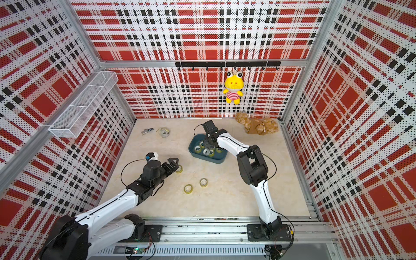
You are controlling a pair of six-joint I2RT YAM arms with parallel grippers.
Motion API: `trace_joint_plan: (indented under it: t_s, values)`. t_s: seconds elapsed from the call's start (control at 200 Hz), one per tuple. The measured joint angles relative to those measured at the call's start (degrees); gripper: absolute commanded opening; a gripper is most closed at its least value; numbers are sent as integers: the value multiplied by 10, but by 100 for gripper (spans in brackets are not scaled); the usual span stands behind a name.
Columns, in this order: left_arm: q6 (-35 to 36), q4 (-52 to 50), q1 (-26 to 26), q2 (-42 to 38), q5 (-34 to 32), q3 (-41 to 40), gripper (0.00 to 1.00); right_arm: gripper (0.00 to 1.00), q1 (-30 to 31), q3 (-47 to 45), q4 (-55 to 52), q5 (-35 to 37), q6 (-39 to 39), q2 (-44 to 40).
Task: Put the transparent tape into the storage box
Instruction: Place the tape in the storage box.
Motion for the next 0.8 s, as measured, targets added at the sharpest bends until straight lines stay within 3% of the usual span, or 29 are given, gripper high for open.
trace_joint_plan:
  t_s: [0.461,0.692,0.797]
  values:
    - [-2,37,-7,46,7,0,100,1,14,41,-4,-116,0,33]
    - [-3,36,-11,39,7,0,100,35,40,47,-6,-115,1,46]
    - [-3,30,-12,21,5,0,100,39,45,26,-1,-106,1,42]
